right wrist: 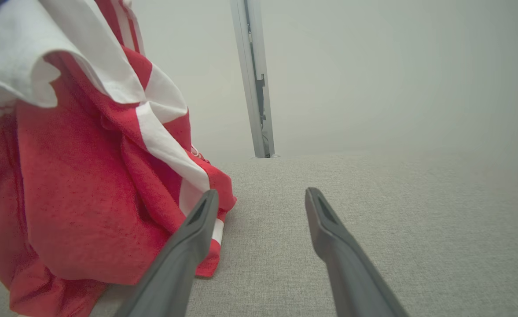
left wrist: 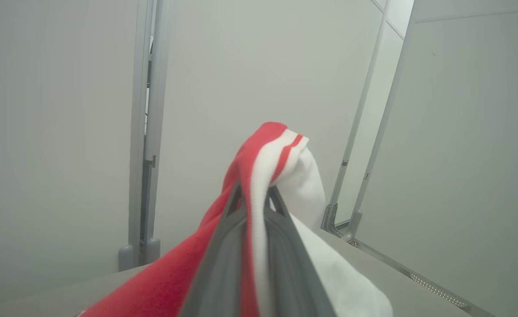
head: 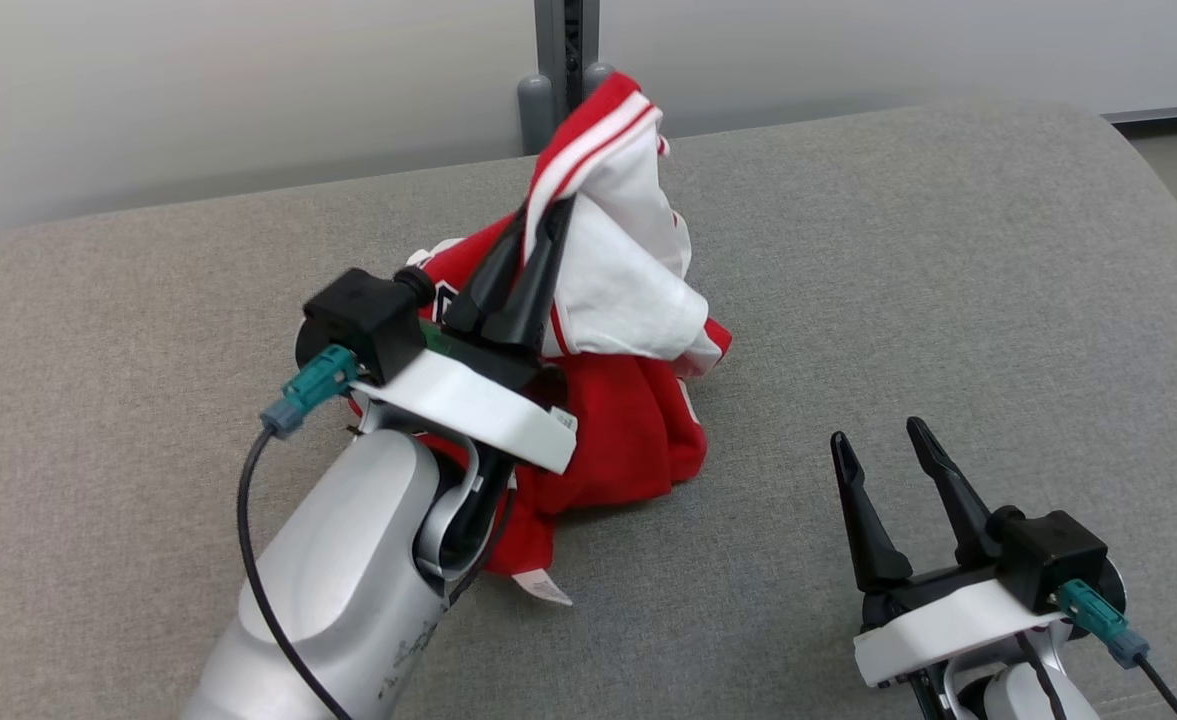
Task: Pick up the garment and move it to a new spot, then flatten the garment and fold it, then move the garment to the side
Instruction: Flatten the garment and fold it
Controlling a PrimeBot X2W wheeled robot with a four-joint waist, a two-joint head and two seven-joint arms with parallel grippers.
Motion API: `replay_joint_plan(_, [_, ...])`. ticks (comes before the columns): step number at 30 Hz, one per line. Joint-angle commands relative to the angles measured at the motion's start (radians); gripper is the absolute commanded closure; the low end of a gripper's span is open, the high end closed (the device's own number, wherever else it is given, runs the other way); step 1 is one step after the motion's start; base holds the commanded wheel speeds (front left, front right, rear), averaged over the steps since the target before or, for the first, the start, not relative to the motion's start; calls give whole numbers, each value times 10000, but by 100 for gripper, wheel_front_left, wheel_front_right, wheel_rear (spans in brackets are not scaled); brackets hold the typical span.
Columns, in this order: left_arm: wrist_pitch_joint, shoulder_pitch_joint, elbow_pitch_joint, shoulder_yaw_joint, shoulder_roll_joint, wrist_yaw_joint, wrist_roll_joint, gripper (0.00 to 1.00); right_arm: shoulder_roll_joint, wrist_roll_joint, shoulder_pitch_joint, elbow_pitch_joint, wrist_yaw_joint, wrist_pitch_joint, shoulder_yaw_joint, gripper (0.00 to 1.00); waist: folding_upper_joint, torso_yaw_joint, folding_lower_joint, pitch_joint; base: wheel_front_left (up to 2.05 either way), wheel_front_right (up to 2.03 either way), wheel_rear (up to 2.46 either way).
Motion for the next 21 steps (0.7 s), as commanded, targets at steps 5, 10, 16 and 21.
replay_joint_plan(5, [154, -748, 597, -91, 38, -220, -621, 100, -61, 76, 24, 80, 19, -46, 34, 0, 0, 98, 0, -87, 0, 0, 0])
replay_joint_plan(10, [791, -865, 1537, -554, 38, -217, -747, 46, -62, 119, -8, 106, 19, -46, 65, 0, 0, 30, 0, -101, 0, 0, 0])
replay_joint_plan(16, [663, -893, 1967, -965, 39, -134, -704, 0, -59, 84, -32, 111, 19, -46, -8, 0, 0, -27, 0, -51, 0, 0, 0])
replay_joint_plan(21, [567, -1017, 2291, -1363, 41, -43, -586, 0, -60, 101, -45, 124, 19, -46, -18, 0, 0, -32, 0, -14, 0, 0, 0])
